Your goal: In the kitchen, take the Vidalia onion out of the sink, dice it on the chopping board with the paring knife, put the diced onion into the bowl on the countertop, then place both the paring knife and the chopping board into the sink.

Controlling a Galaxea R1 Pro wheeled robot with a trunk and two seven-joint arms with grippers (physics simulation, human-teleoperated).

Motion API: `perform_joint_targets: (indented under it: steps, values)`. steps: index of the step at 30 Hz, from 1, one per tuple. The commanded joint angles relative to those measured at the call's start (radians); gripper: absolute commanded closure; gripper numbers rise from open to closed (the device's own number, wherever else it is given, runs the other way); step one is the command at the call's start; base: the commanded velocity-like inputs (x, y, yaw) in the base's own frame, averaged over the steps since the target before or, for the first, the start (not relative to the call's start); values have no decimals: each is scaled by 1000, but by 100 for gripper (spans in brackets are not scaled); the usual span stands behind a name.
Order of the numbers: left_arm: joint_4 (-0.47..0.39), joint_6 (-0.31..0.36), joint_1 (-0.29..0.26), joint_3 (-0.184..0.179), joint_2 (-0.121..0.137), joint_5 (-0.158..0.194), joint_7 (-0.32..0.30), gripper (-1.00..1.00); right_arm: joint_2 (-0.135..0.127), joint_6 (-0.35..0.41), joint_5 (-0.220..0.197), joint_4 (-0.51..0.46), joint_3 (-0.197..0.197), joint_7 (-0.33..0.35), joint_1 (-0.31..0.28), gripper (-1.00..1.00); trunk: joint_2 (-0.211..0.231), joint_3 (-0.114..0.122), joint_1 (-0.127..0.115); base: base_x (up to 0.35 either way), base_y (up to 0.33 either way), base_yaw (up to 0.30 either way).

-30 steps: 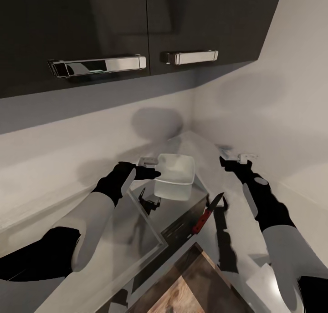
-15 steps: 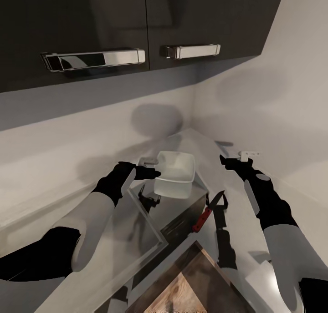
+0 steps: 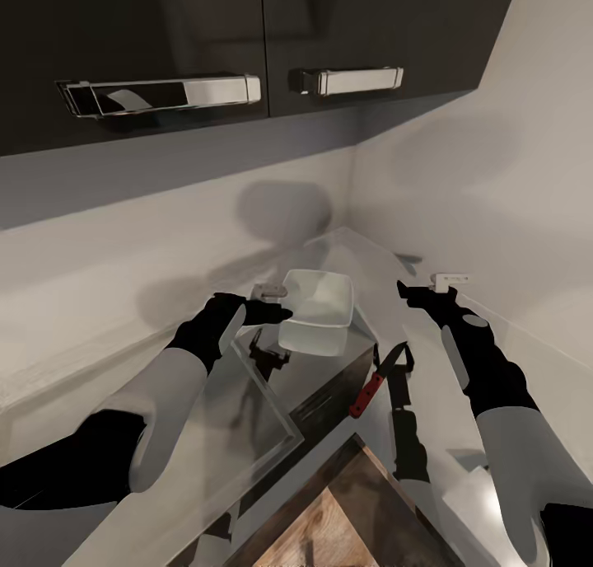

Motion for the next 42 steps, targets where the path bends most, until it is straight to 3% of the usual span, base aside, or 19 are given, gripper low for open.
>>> perform_joint_targets:
  steps: [1,7,18,35,42]
  values:
    - [-1,3,-1,-1,0,3,-11,-100,0,6,-4,-2,-2,5,-1,-100,-2,-2,1,0,0,0]
    - [-1,0,-1,-1,0,3,-68,-100,0,6,-4,-2,-2,5,-1,-100,-2,-3,1,0,0,0]
    - [-1,-6,-1,-1,0,3,-74,-100,0,6,-4,-2,-2,5,-1,-100,-2,-5,1,0,0,0]
    - [0,-9,-1,-1,0,5,-74,-100,0,6,-4,-2,-2,5,-1,-100,-2,-30,1,0,0,0]
    - [1,-11,-1,-1,0,87,-74,-100,0,6,-4,-2,-2,5,-1,-100,-2,-37,1,0,0,0]
